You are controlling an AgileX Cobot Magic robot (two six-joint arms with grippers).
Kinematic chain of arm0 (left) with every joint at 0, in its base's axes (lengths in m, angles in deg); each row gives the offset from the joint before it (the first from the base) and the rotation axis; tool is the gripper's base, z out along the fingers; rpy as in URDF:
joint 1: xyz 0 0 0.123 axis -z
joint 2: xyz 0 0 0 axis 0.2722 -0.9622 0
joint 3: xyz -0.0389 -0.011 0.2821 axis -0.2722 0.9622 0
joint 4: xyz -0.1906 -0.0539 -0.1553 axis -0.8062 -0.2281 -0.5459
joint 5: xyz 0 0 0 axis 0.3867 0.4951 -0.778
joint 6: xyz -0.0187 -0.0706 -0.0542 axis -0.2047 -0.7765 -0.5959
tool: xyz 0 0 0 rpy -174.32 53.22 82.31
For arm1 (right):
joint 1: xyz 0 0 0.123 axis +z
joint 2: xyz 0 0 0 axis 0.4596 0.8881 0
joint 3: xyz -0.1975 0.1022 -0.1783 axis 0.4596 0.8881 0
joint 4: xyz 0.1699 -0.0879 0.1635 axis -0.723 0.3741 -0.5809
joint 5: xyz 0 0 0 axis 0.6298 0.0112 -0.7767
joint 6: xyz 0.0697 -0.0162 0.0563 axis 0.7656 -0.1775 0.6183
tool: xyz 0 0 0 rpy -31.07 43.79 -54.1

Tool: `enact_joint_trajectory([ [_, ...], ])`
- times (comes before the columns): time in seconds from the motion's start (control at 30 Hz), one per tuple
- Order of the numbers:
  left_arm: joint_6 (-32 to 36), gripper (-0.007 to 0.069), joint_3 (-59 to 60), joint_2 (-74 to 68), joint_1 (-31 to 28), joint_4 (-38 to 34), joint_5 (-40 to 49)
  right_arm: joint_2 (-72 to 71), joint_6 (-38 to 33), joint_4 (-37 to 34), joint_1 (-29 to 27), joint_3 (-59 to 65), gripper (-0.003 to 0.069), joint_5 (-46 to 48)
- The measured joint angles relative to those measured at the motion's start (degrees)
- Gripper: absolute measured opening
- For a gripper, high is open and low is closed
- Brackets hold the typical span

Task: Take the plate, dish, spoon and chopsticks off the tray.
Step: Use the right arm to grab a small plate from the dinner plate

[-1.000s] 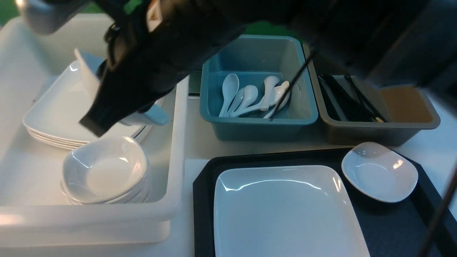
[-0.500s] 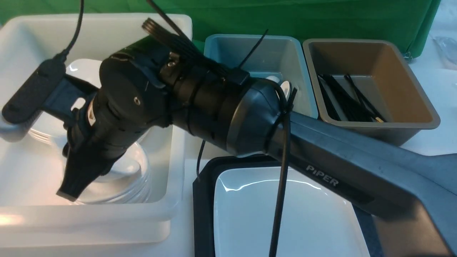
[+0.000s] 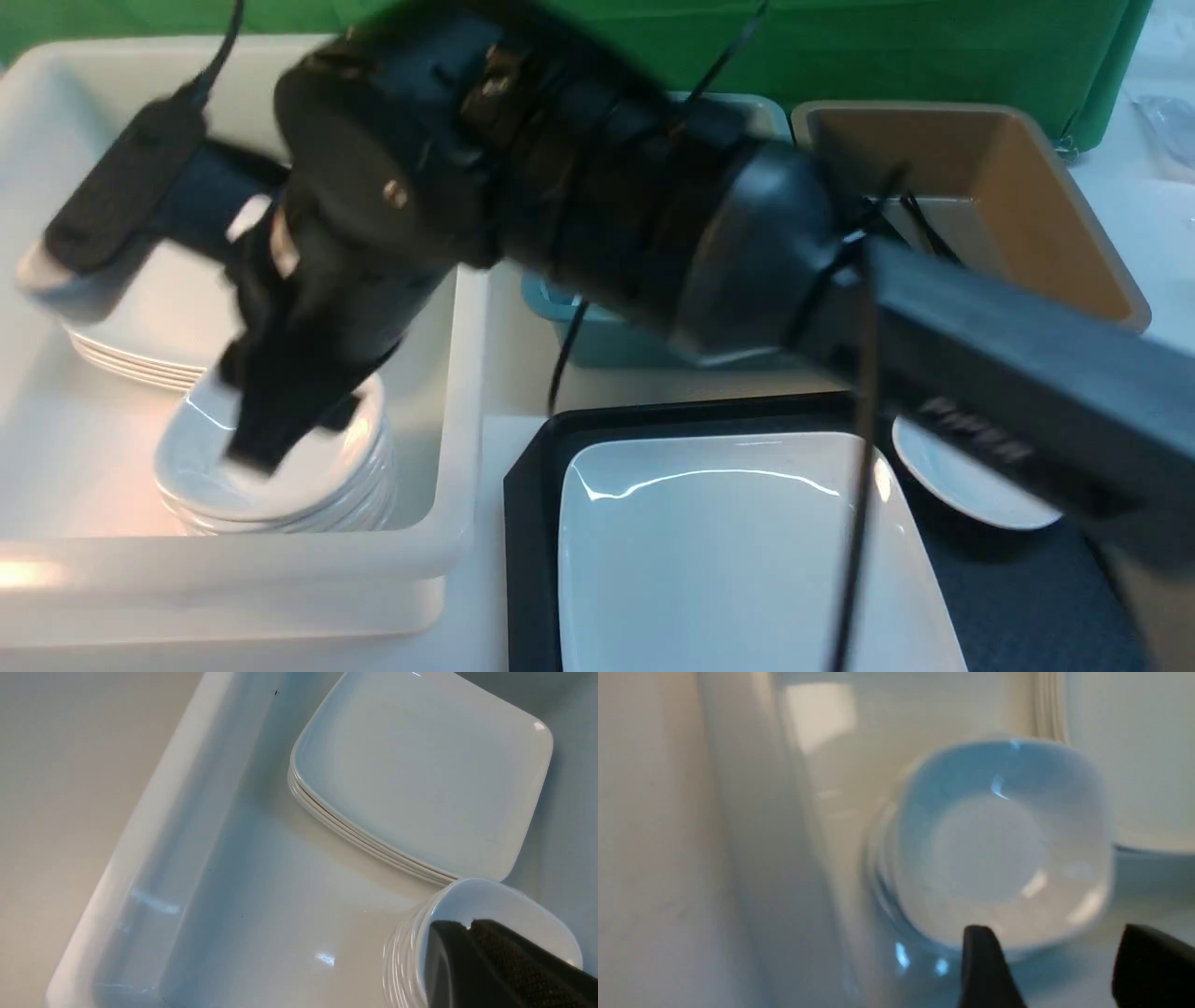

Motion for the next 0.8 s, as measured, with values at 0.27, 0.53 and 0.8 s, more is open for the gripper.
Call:
enact_joint_trajectory([
  [0.27, 5.30, 0.0016, 0.00, -0.31, 14.03, 0.26, 0.00, -13.81, 7.55, 12.24, -11.50, 5.06, 0.0023, 7.84],
  [0.53, 6.96, 0.0017, 0.00, -0.38, 29.80, 3.33, 0.00, -29.55, 5.72, -0.48, -30.47, 30.00, 0.0029, 7.66],
  [0.8, 6.84, 0.0017, 0.00, -0.38, 31.79, 4.64, -0.07, -32.48, 4.10, -1.49, -40.10, 58.94, 0.0249, -4.11],
])
